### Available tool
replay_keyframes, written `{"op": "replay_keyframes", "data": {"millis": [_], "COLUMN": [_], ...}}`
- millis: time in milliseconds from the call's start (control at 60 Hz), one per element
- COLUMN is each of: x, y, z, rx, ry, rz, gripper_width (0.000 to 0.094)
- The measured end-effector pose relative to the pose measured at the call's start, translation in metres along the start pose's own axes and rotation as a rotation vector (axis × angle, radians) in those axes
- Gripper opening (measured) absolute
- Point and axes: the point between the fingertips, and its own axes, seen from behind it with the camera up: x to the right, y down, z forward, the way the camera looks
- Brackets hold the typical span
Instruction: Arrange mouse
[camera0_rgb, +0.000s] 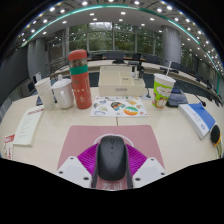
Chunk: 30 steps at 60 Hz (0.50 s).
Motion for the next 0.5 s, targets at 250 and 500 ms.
{"op": "replay_keyframes", "data": {"millis": [250, 500], "x": [-0.004, -0.015], "y": [-0.009, -0.031], "z": [-0.032, -0.169], "rx": [-0.004, 0.070], "ry": [-0.022, -0.002], "rz": [0.002, -0.018], "gripper_width": [0.0858, 0.0859]}}
